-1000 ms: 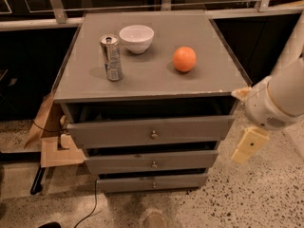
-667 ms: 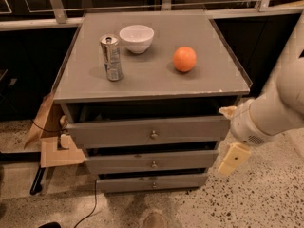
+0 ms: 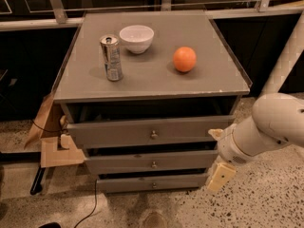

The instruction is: Open middle drawer

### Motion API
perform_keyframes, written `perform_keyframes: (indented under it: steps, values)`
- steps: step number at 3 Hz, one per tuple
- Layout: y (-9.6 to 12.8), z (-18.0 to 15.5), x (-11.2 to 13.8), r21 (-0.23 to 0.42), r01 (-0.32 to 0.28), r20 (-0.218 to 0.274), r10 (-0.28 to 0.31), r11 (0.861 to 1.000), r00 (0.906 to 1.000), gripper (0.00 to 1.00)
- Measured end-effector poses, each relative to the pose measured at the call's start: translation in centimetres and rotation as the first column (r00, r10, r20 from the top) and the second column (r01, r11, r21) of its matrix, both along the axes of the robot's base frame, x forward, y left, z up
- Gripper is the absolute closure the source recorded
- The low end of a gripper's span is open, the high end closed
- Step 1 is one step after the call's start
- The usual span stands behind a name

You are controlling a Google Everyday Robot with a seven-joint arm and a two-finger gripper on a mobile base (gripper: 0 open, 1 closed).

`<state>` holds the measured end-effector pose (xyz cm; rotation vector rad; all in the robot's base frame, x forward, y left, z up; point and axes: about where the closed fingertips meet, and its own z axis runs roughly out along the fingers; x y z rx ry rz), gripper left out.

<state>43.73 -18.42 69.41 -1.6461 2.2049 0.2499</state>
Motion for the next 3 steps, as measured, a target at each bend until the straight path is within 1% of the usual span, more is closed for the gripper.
perform_keyframes:
  steps: [1, 2, 3]
  values:
    - [0.3, -3.8, -0.1, 0.005, -0.046, -0.020, 0.047, 0.999, 0.9987, 0.00]
    - [0.7, -8.5, 0.2, 0.023, -0.095, -0.031, 0.095, 0.995, 0.9949, 0.00]
    - [0.8, -14.6, 0.5, 0.068, -0.142, -0.004, 0.143, 0.987, 0.9897, 0.00]
